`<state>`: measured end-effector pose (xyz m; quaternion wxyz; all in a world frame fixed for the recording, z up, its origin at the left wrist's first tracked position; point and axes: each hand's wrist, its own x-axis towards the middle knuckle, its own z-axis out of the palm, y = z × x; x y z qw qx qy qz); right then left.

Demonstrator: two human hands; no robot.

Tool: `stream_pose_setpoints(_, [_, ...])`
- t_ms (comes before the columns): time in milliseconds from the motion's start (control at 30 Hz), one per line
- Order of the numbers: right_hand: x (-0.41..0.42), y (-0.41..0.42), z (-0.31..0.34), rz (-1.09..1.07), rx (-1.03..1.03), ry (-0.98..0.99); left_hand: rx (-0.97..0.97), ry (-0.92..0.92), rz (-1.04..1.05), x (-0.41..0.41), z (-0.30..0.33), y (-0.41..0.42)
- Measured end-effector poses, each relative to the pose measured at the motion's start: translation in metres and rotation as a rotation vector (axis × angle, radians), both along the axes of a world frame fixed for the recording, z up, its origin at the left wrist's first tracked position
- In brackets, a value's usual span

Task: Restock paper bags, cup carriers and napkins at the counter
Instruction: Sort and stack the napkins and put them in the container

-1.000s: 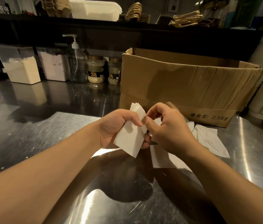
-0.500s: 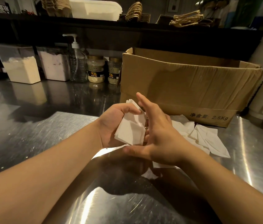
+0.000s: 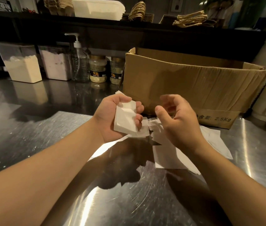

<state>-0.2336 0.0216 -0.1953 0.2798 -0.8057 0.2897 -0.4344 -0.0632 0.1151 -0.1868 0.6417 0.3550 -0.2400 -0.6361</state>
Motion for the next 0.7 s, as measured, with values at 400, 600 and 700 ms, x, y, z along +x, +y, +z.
stream_pose_setpoints(400, [-0.002, -0.006, 0.008, -0.145, -0.016, 0.821, -0.011, 0.048, 0.134, 0.007, 0.000, -0.004])
stream_pose_setpoints(600, [-0.007, -0.013, 0.006, -0.154, 0.036, 0.773, -0.006, 0.025, 0.129, 0.006, 0.000, -0.004])
stream_pose_setpoints(700, [-0.007, -0.016, 0.008, -0.136, 0.048, 0.770, -0.001, 0.012, 0.126, 0.005, 0.000, -0.005])
